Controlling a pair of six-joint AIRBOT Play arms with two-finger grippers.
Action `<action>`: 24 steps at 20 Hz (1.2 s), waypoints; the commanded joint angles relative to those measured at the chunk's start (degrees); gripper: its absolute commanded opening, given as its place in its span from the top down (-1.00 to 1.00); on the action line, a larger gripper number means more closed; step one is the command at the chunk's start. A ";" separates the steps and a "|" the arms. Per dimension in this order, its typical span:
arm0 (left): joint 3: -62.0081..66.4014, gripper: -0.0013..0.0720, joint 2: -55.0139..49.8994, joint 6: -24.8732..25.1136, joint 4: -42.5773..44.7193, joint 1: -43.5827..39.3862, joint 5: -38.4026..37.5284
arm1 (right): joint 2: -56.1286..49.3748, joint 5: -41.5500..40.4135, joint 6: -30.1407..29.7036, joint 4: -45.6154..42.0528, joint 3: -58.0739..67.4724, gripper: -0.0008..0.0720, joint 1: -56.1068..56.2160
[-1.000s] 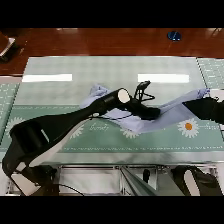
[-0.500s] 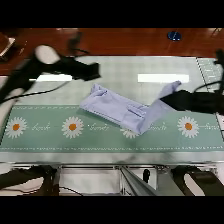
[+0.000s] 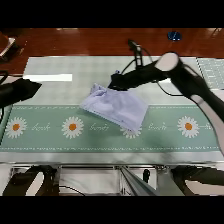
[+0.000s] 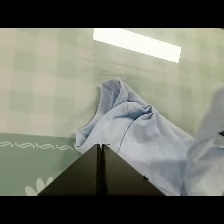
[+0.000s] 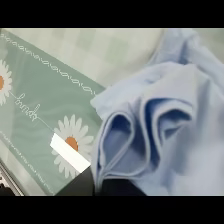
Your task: Fold the shirts.
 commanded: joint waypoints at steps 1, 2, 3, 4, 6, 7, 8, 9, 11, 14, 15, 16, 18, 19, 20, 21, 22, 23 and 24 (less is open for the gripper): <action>-6.45 0.92 7.04 -0.04 -3.96 1.16 0.35 | -12.68 0.26 1.64 1.79 10.36 0.92 3.69; -7.13 0.92 6.95 -0.04 -4.00 1.16 0.31 | -14.62 0.59 1.66 2.54 11.93 0.92 4.33; -7.58 0.92 6.82 -0.04 -4.17 1.16 0.37 | -16.06 0.74 1.68 2.97 13.14 0.92 4.92; -7.78 0.92 6.56 -0.04 -4.39 1.16 0.35 | -17.25 0.74 1.99 2.99 14.05 0.92 5.42; -8.15 0.92 6.29 -0.02 -5.03 0.83 0.57 | -18.56 0.79 2.60 4.07 14.38 0.92 6.03; -8.20 0.92 6.12 -0.02 -5.38 0.55 0.57 | -19.02 0.72 2.32 4.22 14.38 0.79 6.05; -8.22 0.92 5.84 -0.02 -5.53 0.26 0.59 | -19.39 0.85 1.68 4.85 14.38 0.13 6.05; -8.28 0.92 5.55 -0.04 -5.70 -0.02 0.61 | -19.43 1.11 -0.13 5.27 14.38 -0.16 6.03; -8.31 0.92 4.70 -0.02 -5.86 -0.46 0.85 | -18.34 4.17 -1.44 5.46 14.38 -0.16 3.65; -8.33 0.92 3.74 0.00 -5.77 -0.50 0.94 | -12.61 14.03 -1.01 4.07 14.36 -0.16 -4.94; -8.33 0.92 3.63 0.00 -5.77 -0.50 0.94 | -9.11 17.35 -0.83 1.16 14.36 -0.16 -7.91; -8.33 0.92 3.67 0.00 -5.77 -0.50 0.96 | -5.38 20.33 -0.20 -3.45 14.32 -0.16 -10.19; -8.33 0.92 3.67 0.00 -5.77 -0.50 0.94 | 4.09 24.55 1.31 -17.00 12.66 -0.16 -13.55; -8.33 0.92 3.67 0.00 -5.77 -0.50 0.96 | 9.97 24.44 2.51 -24.50 9.79 -0.16 -14.91; -8.33 0.92 3.67 0.00 -5.79 -0.50 0.94 | 15.72 22.95 4.09 -30.56 5.77 -0.16 -16.17; -8.33 0.92 3.67 0.00 -5.77 -0.50 0.94 | 21.77 20.22 6.03 -35.08 0.24 -0.16 -17.64; -8.33 0.92 3.67 0.00 -5.79 -0.50 0.94 | 28.52 15.98 8.41 -38.12 -7.26 -0.16 -19.50; -8.35 0.92 3.67 0.00 -5.77 -0.50 0.94 | 35.17 10.78 11.37 -39.17 -16.00 -0.16 -21.66; -8.46 0.92 3.67 0.00 -5.81 -0.50 0.94 | 40.89 5.95 14.99 -39.15 -24.79 -0.16 -23.93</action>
